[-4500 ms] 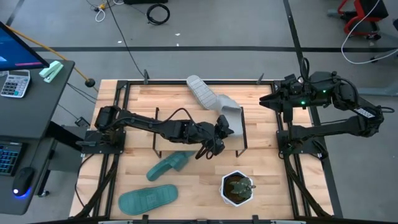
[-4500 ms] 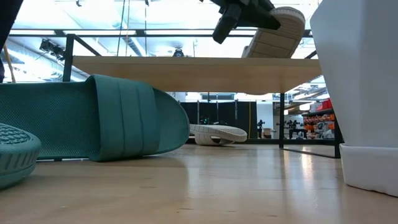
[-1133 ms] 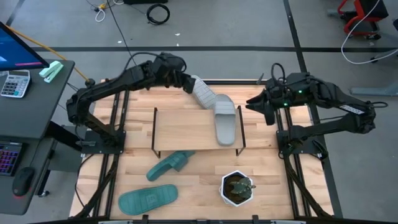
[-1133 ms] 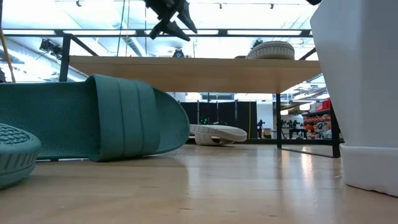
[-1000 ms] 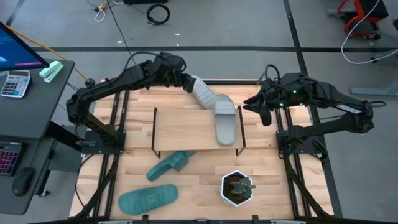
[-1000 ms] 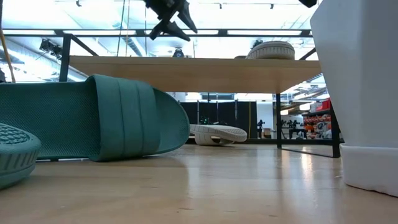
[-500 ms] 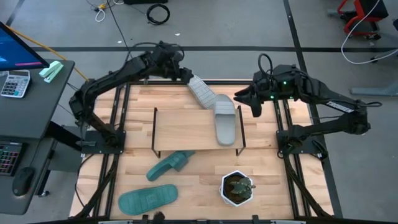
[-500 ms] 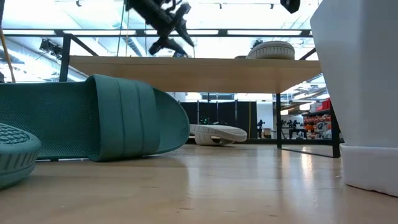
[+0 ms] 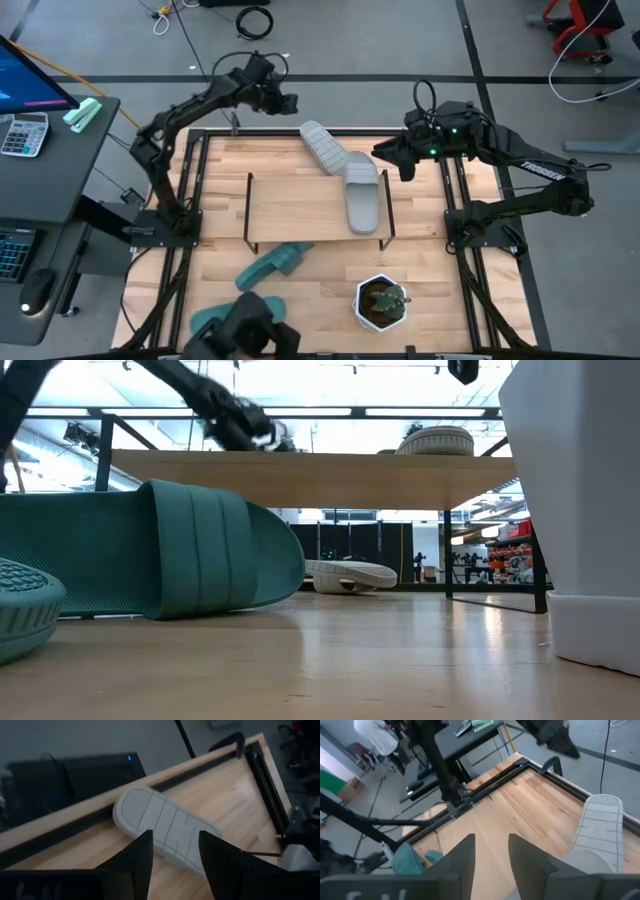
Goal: Pick and place slides into the shelf
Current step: Put the gray slide on the shelf
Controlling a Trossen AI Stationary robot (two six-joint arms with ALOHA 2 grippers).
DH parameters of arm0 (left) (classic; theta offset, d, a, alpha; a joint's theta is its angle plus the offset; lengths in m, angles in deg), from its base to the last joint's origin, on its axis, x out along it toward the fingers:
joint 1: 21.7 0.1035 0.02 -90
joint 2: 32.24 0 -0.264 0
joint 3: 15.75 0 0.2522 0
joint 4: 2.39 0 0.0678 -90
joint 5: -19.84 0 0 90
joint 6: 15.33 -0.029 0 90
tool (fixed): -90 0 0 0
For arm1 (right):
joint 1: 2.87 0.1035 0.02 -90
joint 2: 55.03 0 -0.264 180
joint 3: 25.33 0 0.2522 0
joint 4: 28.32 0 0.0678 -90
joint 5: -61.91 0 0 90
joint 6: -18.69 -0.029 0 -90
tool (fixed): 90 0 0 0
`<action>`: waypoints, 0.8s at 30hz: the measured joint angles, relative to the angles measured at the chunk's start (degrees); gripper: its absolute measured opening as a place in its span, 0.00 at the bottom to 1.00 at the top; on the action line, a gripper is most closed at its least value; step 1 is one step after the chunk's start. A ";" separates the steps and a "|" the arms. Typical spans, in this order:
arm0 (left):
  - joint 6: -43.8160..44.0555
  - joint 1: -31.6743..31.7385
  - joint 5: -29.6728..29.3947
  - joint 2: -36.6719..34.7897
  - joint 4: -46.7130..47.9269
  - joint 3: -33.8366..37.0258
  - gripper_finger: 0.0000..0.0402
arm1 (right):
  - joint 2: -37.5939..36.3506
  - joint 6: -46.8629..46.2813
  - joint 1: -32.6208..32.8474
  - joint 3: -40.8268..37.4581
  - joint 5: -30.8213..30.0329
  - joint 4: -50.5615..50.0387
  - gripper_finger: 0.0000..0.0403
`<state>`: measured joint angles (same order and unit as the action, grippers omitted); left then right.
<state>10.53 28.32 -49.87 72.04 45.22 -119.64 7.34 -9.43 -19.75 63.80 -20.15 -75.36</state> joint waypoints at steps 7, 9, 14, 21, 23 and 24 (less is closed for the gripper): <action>-2.06 1.77 3.59 6.73 -3.80 -0.02 0.40 | 0.55 -2.56 0.05 0.00 -0.11 1.39 0.31; -3.52 1.90 2.31 7.64 -3.88 -0.02 0.40 | 0.80 -3.68 0.45 0.00 -0.15 1.33 0.31; -6.71 1.84 1.30 8.31 -4.00 -0.02 0.40 | 2.15 -4.73 2.00 0.00 -0.16 1.72 0.31; -8.13 1.84 -0.30 8.31 -3.27 -0.02 0.40 | 4.82 -5.46 3.55 0.00 -0.27 2.02 0.31; -8.17 1.84 -0.30 8.31 -2.07 -0.02 0.40 | 5.38 -5.46 3.63 0.00 -0.12 2.68 0.31; -8.32 1.84 -0.30 8.31 -1.53 -0.02 0.40 | 5.49 -5.64 3.61 0.00 -0.12 2.89 0.31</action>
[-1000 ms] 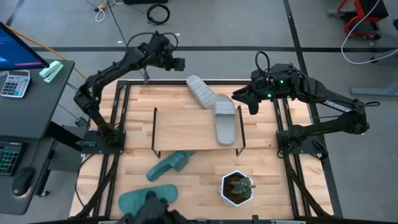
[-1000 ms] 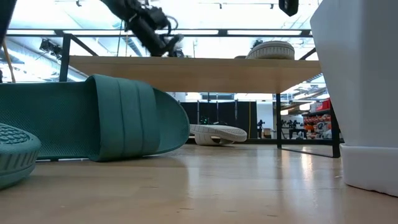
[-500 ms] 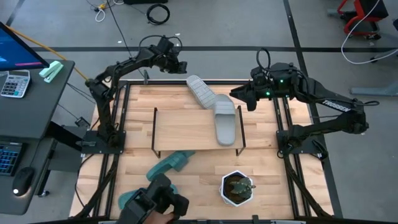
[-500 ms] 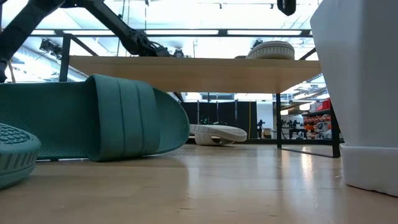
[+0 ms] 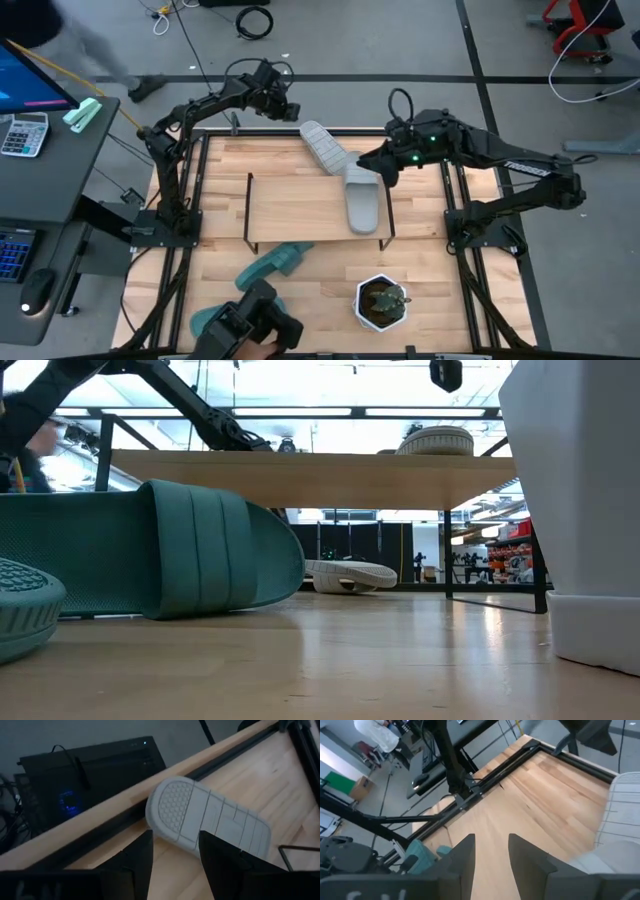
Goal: Pick and place slides into the shelf
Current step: Put the gray slide on the shelf
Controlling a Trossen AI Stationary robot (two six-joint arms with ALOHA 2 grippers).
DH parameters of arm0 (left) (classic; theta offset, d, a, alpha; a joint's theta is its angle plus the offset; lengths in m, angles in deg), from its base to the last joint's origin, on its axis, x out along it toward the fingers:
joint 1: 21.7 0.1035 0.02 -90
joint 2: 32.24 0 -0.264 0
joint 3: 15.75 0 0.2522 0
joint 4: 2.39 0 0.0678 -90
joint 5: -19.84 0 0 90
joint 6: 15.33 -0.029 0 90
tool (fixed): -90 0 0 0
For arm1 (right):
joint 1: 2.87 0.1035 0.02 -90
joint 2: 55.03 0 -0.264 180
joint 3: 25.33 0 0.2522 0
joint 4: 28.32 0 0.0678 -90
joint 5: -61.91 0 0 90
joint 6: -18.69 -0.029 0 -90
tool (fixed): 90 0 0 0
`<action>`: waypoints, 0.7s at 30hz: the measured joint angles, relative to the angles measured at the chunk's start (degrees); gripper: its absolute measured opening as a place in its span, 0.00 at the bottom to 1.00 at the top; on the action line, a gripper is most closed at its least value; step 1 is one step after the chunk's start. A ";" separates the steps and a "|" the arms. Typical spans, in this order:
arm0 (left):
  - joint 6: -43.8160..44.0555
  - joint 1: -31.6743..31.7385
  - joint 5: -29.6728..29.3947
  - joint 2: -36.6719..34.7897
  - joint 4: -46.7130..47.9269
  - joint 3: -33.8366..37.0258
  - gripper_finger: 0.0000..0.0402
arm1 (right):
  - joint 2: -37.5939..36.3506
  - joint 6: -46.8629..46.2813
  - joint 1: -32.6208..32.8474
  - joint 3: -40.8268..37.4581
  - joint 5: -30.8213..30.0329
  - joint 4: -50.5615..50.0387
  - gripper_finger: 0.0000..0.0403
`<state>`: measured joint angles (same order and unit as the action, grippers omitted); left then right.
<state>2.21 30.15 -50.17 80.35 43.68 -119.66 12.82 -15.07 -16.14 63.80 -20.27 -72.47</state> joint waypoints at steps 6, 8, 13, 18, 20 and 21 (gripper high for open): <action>0.14 0.00 3.84 0.41 0.03 -0.04 0.40 | 0.28 -0.08 -0.05 0.00 -0.05 0.90 0.31; 1.37 -0.07 4.63 1.46 -0.42 -0.07 0.40 | 0.28 0.18 -0.03 0.00 -0.01 0.94 0.31; 3.53 -0.37 4.66 4.00 -1.91 0.00 0.40 | 0.28 0.18 -0.03 0.00 0.08 0.92 0.31; 4.72 -0.66 2.66 5.96 -5.97 0.01 0.40 | 0.28 -0.54 -0.05 0.00 0.26 0.92 0.31; 5.11 -0.66 2.11 6.40 -7.37 -0.01 0.40 | 0.28 -0.82 0.03 0.00 0.38 0.92 0.31; 5.09 -0.65 1.95 6.63 -7.61 -0.06 0.40 | 0.28 -1.05 0.16 0.00 0.55 0.92 0.31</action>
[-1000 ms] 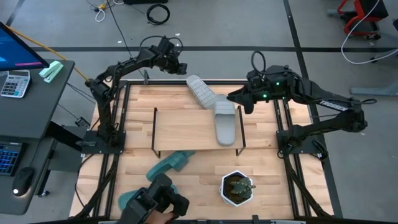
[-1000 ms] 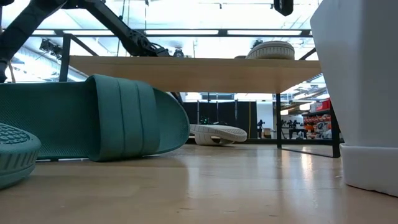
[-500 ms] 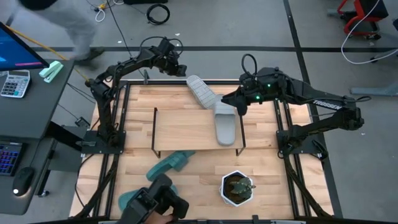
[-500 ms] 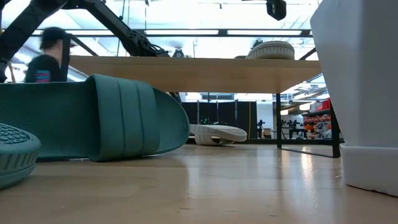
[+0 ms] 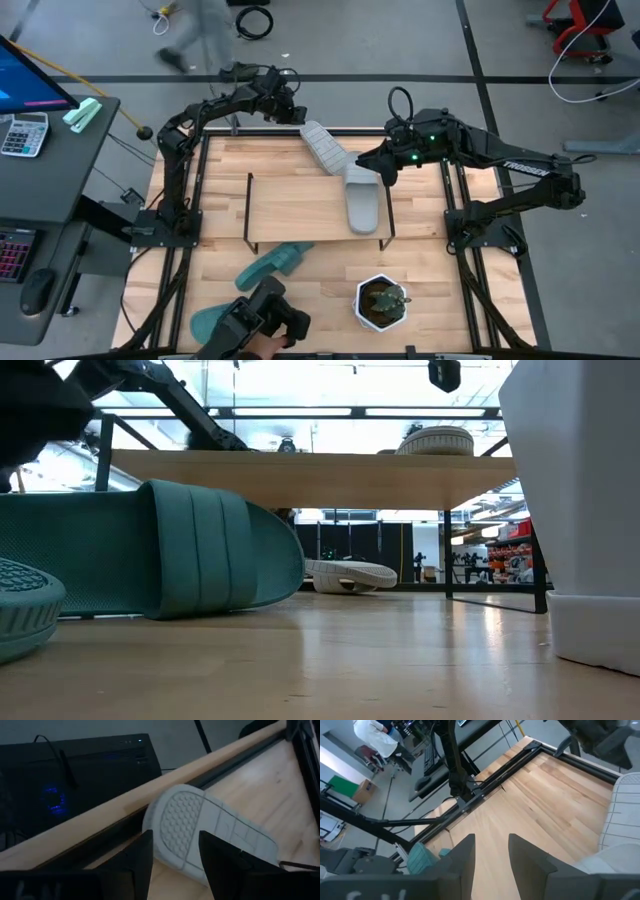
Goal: Pick and place slides into the shelf
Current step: Put the gray slide on the shelf
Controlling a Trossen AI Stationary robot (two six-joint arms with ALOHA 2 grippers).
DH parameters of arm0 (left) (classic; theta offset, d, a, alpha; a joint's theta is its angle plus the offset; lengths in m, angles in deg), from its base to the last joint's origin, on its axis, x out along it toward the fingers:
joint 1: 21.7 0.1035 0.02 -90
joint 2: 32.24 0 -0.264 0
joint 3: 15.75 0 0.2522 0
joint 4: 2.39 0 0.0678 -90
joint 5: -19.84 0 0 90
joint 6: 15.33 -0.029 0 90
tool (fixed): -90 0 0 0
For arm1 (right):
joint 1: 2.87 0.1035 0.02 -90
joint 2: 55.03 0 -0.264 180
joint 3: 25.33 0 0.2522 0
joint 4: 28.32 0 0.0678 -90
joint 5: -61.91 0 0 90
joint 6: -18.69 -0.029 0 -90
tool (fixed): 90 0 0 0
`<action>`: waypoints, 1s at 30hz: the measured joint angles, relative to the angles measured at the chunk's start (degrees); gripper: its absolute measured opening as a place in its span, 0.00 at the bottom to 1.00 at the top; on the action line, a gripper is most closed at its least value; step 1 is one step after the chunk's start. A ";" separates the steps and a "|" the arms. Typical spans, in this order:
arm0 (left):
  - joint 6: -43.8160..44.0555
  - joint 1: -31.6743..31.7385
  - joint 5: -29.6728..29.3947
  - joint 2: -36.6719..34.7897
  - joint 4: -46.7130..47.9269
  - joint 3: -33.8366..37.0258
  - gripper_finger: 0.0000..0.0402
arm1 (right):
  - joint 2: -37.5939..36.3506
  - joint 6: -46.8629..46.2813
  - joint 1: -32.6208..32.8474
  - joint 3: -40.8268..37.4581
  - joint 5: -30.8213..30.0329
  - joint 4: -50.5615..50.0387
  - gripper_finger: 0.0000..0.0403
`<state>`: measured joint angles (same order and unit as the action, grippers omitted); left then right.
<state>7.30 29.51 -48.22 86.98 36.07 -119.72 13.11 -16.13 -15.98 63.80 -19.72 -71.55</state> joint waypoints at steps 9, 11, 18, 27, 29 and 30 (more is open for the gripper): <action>-2.63 -0.01 -2.61 0.63 0.16 0.10 0.40 | 0.00 -1.19 1.06 0.00 0.12 0.02 0.31; -2.65 -0.01 -2.63 0.63 0.10 0.10 0.40 | 0.00 -1.19 1.04 0.00 0.10 0.05 0.31; -2.34 -0.36 -2.26 0.63 1.17 0.10 0.40 | 0.00 -1.17 1.04 0.00 0.08 0.72 0.31; -2.28 -0.99 -1.30 2.31 1.80 0.06 0.49 | 0.00 -1.15 1.04 0.00 0.08 0.87 0.31; -2.28 -1.01 -1.15 2.31 1.52 0.06 0.53 | 0.00 -1.15 1.04 0.00 0.08 0.87 0.31; -2.28 -1.01 -1.06 2.31 1.57 0.06 0.55 | 0.00 -1.15 1.04 0.00 0.08 0.87 0.31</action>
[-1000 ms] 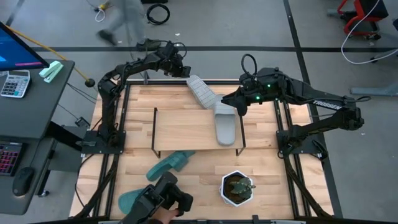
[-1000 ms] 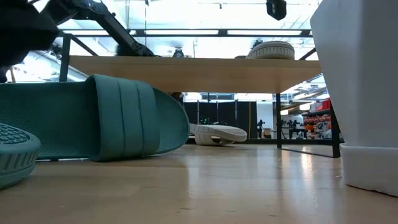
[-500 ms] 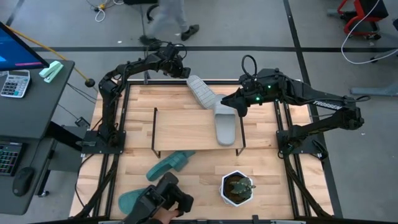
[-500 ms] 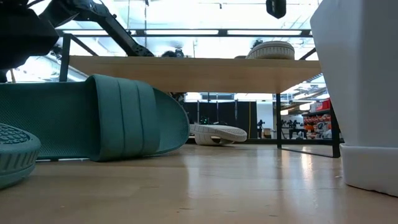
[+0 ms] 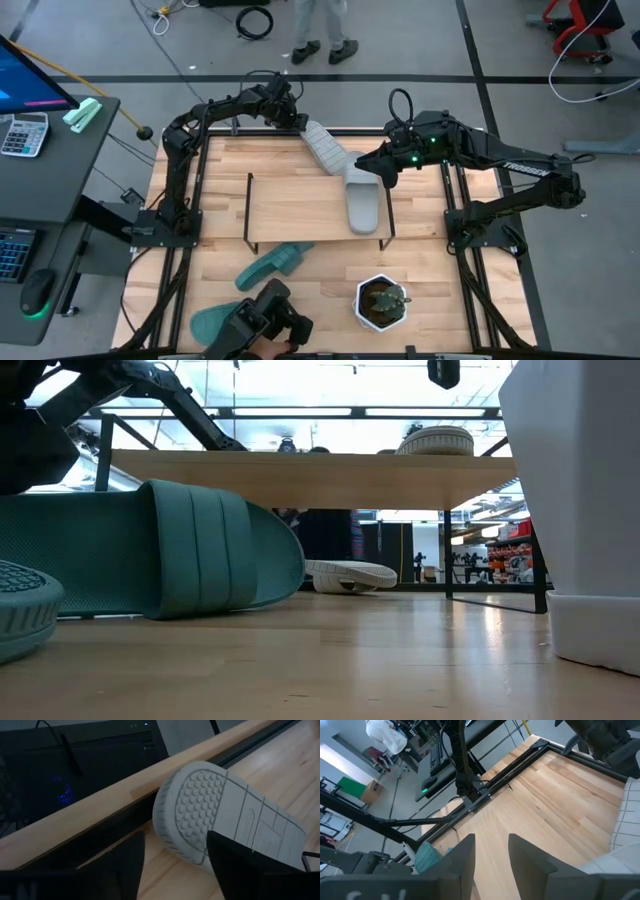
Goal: Pick and place slides into the shelf
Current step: Put the gray slide on the shelf
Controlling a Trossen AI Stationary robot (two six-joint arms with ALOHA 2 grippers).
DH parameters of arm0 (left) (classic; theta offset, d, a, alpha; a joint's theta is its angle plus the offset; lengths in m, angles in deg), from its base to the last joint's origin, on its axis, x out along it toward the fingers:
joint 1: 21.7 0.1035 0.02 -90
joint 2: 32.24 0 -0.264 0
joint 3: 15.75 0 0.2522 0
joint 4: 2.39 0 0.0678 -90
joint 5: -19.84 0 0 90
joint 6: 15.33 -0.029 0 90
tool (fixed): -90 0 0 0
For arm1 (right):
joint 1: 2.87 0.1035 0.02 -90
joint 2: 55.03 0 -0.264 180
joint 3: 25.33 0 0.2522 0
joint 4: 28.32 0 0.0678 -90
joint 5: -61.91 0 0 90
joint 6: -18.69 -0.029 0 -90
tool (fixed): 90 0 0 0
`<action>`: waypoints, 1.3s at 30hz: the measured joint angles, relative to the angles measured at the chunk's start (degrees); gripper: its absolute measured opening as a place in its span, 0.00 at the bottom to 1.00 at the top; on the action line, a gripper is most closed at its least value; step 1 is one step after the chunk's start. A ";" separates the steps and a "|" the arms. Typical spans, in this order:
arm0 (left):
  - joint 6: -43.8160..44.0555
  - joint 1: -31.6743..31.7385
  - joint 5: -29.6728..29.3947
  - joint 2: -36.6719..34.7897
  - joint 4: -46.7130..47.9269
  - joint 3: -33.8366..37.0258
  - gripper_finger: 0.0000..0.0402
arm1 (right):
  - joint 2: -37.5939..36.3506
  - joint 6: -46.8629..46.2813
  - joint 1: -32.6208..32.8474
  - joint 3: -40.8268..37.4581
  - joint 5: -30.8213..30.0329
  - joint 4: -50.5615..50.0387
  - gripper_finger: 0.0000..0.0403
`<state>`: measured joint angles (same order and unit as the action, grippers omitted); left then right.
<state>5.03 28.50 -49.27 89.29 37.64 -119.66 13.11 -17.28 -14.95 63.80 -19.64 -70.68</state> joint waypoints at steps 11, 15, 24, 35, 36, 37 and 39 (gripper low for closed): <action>1.15 -0.75 0.56 0.00 -0.04 0.00 0.70 | 0.00 0.02 0.00 0.00 0.13 -0.02 0.31; 1.53 -0.70 0.52 0.00 -0.12 0.00 0.71 | -0.02 0.04 0.00 0.00 0.17 -0.03 0.31; 2.79 -0.99 0.47 0.00 0.16 0.00 0.70 | -0.02 0.07 0.00 0.00 0.20 -0.02 0.31; 3.43 -0.96 0.41 0.02 0.16 0.00 0.70 | -0.02 0.07 0.00 0.00 0.20 -0.04 0.31; 3.82 -0.99 0.53 0.02 0.15 0.00 0.70 | -0.02 0.07 0.00 0.00 0.20 -0.02 0.31; 4.20 -0.99 0.59 0.02 0.14 0.00 0.70 | -0.02 0.07 0.00 0.00 0.20 -0.03 0.31; 4.39 -1.06 0.93 0.02 0.16 0.00 0.70 | -0.02 0.07 0.00 0.00 0.20 -0.03 0.31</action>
<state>9.42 27.44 -48.35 89.32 37.80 -119.66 13.08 -17.21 -14.95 63.80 -19.44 -70.71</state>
